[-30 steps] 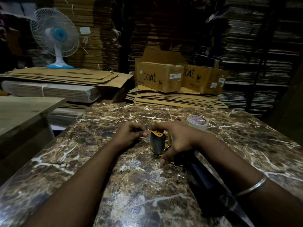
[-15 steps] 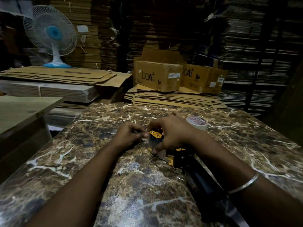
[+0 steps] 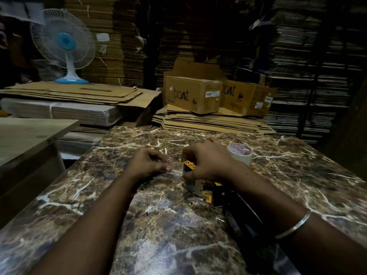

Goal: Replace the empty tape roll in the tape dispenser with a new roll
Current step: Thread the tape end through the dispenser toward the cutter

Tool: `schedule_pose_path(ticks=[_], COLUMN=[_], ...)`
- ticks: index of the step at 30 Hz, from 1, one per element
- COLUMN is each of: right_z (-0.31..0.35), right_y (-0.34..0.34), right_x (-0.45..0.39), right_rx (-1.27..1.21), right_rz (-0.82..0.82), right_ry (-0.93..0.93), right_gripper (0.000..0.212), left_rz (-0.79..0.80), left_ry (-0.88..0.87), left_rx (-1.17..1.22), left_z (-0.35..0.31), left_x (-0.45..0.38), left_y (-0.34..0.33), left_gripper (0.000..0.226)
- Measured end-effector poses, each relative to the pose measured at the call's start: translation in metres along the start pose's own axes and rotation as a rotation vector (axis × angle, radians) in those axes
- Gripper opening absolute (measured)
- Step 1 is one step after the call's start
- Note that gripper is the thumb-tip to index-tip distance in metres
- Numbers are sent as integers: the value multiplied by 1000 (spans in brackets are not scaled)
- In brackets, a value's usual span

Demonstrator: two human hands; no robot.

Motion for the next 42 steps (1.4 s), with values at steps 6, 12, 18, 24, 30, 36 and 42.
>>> schedule_pose_path(ticks=[6,12,18,24,30,36,42], right_z=[-3,-15,-16,-9,4,12,11], right_y=[-1,2,0,12,11,24,17], right_x=[-5,-5,-8,-7,-11,-19,-19], right_rx=[-47,-73,-66,-128,-138,-153,-97], right_rz=[-22,-21,142,313,371,416,384], right_ry=[13,50,-3,-43,-158,-232,-238], right_gripper=[40,45,52,39,29,12,12], left_rz=[-62,-111,-46,-18,164,463,310], left_ry=[-78,-238,-285,119,858,1369,1536], left_rx=[-336,-581,-685,-380,-208,397,775], left_z=[1,6,10,4,-44,-72,-73], left_x=[-9,-30,-33,-10,26,72,82], left_y=[1,12,0,1,4,-18,-19], left_gripper=[24,30,39,51,48,34,17])
Point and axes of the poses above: each hand's wrist, its own x-axis away from the middle knuckle, its own y-axis out of the back of the hand, z = x × y, the point moved 3 cm from there along -x, towards the middle knuckle, and after that the axes turned 6 degrees about -x, right-handed, at the moved point
